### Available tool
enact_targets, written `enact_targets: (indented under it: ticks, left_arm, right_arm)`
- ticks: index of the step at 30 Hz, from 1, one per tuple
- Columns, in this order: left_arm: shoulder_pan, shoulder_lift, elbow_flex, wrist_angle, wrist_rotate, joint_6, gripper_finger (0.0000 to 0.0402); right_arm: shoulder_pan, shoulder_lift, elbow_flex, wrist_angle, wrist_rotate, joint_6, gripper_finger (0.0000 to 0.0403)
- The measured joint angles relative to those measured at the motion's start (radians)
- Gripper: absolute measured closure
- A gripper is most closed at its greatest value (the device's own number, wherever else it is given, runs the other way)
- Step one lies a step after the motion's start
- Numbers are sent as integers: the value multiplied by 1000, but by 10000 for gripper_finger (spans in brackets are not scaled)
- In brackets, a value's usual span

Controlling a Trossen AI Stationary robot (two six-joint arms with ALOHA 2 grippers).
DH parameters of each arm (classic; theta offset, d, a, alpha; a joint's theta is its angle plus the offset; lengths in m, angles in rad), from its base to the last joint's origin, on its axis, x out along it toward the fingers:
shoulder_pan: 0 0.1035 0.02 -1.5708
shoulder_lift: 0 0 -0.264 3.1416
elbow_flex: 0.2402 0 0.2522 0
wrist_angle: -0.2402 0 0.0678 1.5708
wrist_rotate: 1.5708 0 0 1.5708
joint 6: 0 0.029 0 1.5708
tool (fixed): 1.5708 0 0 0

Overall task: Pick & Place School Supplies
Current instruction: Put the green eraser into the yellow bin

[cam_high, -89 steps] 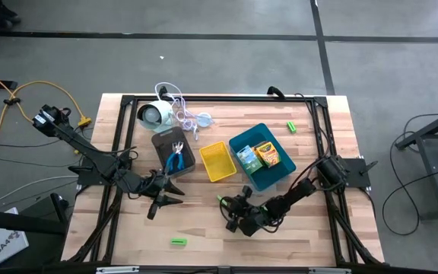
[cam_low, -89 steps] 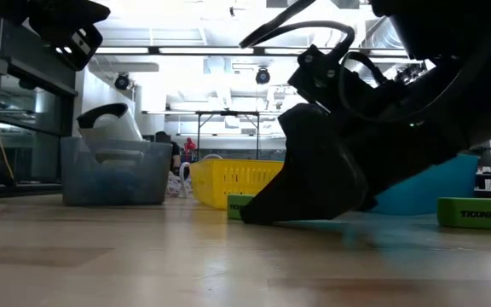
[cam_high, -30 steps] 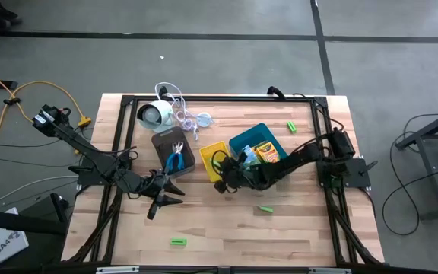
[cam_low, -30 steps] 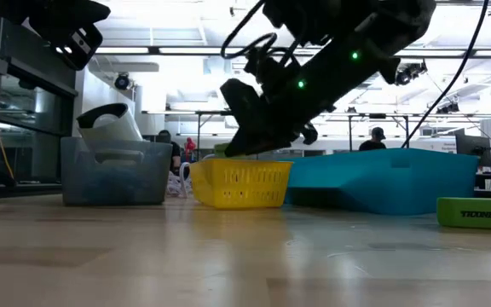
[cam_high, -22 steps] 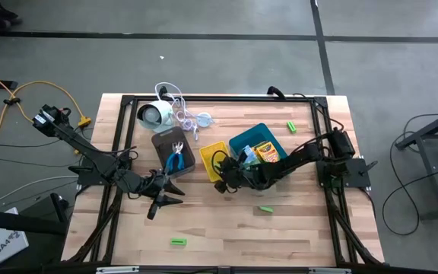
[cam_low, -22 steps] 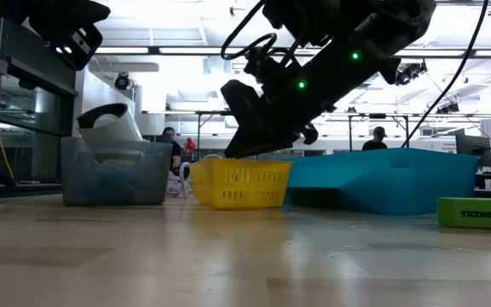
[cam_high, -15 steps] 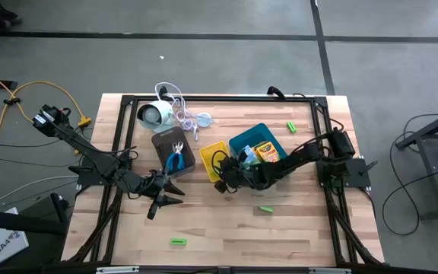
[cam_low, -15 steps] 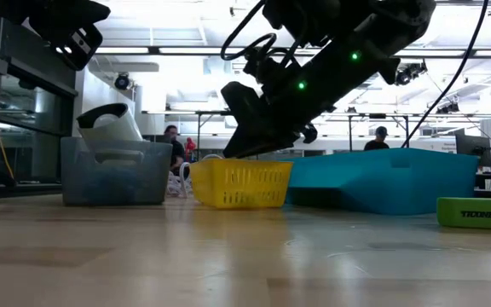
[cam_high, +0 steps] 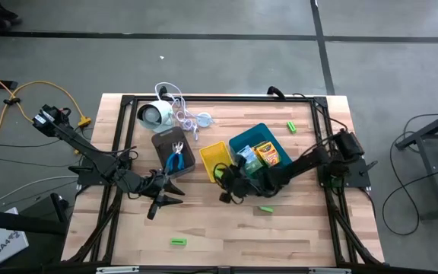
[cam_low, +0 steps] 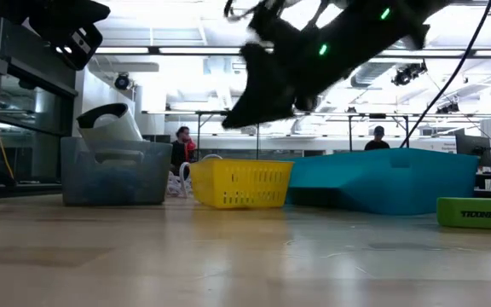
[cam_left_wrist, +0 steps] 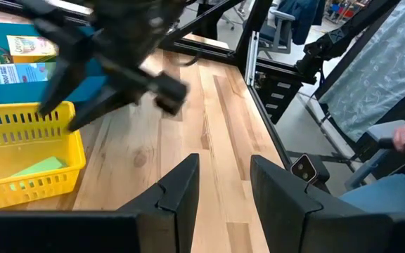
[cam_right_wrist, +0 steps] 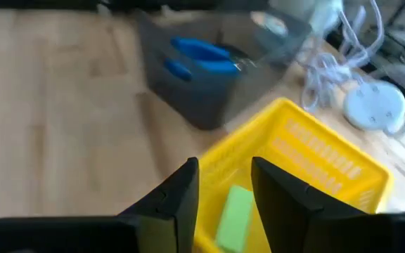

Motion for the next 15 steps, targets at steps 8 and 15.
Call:
enact_targets:
  ticks: [8, 15]
  left_arm:
    - [0, 0, 0, 1, 1, 0, 277]
    - [0, 0, 0, 1, 2, 0, 277]
  right_arm:
    - [150, -92, 2, -179, -3, -5, 282]
    - [289, -132, 0, -468, -2, 235, 283]
